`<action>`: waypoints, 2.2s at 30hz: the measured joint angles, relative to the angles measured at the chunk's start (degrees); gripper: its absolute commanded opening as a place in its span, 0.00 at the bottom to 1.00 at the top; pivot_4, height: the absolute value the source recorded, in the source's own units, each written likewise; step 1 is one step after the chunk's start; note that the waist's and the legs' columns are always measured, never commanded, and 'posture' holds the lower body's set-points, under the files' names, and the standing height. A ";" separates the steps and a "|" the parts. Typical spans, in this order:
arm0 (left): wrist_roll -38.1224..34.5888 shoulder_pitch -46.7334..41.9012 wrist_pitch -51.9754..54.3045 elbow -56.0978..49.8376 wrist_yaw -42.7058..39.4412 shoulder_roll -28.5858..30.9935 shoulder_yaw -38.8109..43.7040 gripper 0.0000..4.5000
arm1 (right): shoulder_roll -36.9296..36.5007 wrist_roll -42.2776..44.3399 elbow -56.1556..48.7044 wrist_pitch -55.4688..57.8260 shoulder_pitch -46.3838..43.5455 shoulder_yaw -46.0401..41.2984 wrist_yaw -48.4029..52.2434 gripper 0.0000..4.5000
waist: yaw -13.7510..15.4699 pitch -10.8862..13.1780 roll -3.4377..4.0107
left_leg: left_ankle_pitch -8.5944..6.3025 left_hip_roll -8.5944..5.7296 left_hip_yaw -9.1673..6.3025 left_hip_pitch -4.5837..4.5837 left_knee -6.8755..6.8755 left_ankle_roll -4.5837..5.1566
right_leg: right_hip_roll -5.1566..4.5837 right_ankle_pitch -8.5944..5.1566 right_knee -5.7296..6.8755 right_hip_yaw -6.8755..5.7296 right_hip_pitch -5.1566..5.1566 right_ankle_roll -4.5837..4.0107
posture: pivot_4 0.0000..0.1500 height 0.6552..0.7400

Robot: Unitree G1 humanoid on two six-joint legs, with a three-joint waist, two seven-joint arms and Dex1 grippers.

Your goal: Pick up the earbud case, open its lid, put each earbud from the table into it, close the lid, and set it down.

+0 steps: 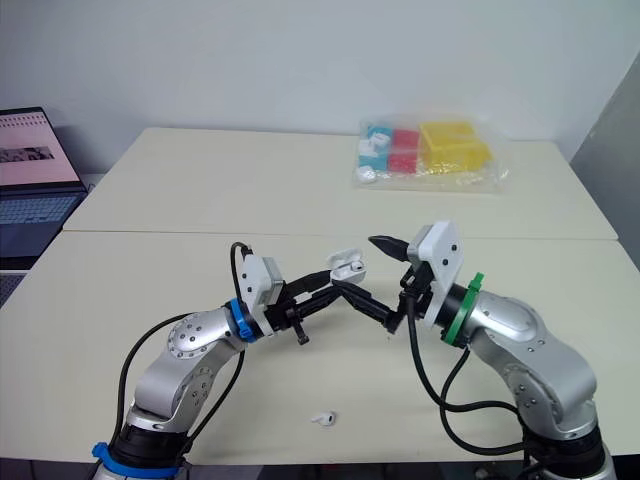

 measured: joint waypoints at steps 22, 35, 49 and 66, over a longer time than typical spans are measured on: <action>-0.41 3.03 0.79 -4.58 0.02 2.73 0.76 0.17 | -33.58 -0.64 -6.46 -2.91 3.05 8.68 29.79 1.00 | 0.11 0.05 0.02 | -0.01 -0.01 0.03 0.00 0.02 0.01 | -0.03 0.01 -0.10 -0.01 0.01 0.03 | 1.00 1.00; -1.02 2.95 1.85 -5.00 -0.09 3.26 0.52 0.17 | -15.78 -25.83 6.20 -7.49 0.57 33.42 22.27 1.00 | 0.04 0.05 0.01 | 0.00 -0.02 0.05 -0.02 0.04 -0.01 | -0.05 0.02 -0.08 0.01 0.00 0.05 | 1.00 1.00; -1.47 3.99 2.89 -7.26 -0.15 4.55 0.76 0.17 | -9.49 -32.96 14.13 -15.36 0.47 38.07 25.85 1.00 | 0.03 0.05 0.01 | 0.00 -0.01 0.03 0.04 0.05 0.00 | 0.00 0.02 0.01 0.01 0.00 0.04 | 1.00 1.00; -2.21 4.23 2.97 -7.46 -0.05 5.01 1.12 0.17 | -7.21 -35.76 16.93 -19.44 0.73 39.46 28.57 0.15 | 0.03 0.05 0.01 | 0.00 -0.01 0.03 0.13 0.10 0.00 | 0.00 0.02 0.17 0.01 0.03 0.03 | 1.00 1.00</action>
